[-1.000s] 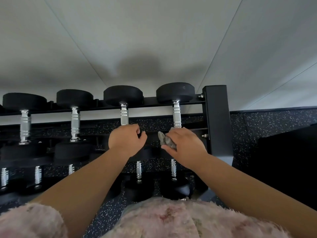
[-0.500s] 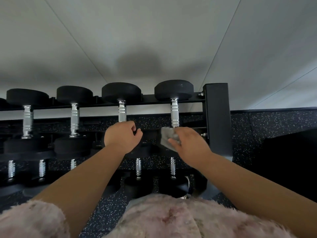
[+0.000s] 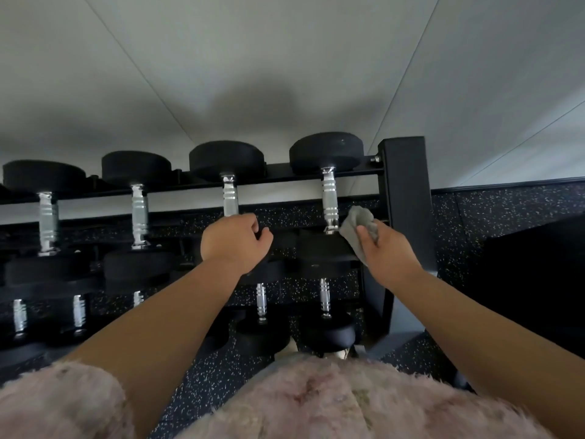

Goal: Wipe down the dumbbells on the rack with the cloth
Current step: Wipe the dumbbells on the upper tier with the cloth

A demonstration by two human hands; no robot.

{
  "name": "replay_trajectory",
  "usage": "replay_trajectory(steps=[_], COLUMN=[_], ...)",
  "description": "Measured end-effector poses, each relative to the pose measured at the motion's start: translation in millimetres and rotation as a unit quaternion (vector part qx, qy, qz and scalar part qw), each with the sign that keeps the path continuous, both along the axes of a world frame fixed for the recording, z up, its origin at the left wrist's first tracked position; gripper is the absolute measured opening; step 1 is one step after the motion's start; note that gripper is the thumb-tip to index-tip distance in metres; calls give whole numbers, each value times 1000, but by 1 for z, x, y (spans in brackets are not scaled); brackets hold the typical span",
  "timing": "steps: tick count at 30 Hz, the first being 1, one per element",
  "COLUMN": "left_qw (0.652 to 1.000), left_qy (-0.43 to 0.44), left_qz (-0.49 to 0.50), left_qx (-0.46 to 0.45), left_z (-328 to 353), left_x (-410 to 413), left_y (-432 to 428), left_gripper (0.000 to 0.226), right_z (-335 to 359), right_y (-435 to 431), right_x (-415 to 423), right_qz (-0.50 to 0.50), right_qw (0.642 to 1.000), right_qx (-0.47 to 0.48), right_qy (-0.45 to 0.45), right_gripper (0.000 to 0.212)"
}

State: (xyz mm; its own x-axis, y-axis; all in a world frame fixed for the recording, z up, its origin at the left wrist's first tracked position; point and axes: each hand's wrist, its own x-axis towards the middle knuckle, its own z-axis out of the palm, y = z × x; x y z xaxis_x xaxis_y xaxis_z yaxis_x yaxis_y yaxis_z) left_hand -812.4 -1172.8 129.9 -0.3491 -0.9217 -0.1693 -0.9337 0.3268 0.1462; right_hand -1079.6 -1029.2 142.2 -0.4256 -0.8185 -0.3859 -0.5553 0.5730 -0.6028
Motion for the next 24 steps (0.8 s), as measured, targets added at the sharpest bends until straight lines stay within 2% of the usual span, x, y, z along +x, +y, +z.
replay_trajectory(steps=[4,7,9,11,13,15,18,20,21,24], left_qw=[1000,1000,1000,1000,999,999,999,998,998,998], left_qy=[3,0,-6,-13,-17,-25,-33,-37,-41,-49], left_qz=[-3,-7,-13,-22,-29,-34,-39,-42,-43,-46], left_qx=[5,5,10,14,12,12,12,12,11,5], left_z=[-1,1,1,2,2,2,3,4,5,6], left_x=[1,0,0,0,0,0,-1,-2,-3,-4], left_y=[2,2,1,2,1,1,1,2,2,3], left_gripper=[30,30,30,31,34,38,42,43,44,44], right_z=[15,5,0,-1,3,5,6,9,8,-4], right_y=[-15,-18,-13,0,12,16,10,3,0,-4], right_x=[53,68,56,43,34,29,42,63,74,100], right_qz=[106,216,241,193,75,-50,-99,-60,-8,180], right_qw=[991,951,946,966,993,998,995,996,995,952], right_qx=[-47,-153,-146,-109,-75,-37,-16,-39,-38,-54], right_qy=[68,159,158,130,59,-1,13,54,89,243], right_gripper=[21,30,37,38,37,32,27,27,30,46])
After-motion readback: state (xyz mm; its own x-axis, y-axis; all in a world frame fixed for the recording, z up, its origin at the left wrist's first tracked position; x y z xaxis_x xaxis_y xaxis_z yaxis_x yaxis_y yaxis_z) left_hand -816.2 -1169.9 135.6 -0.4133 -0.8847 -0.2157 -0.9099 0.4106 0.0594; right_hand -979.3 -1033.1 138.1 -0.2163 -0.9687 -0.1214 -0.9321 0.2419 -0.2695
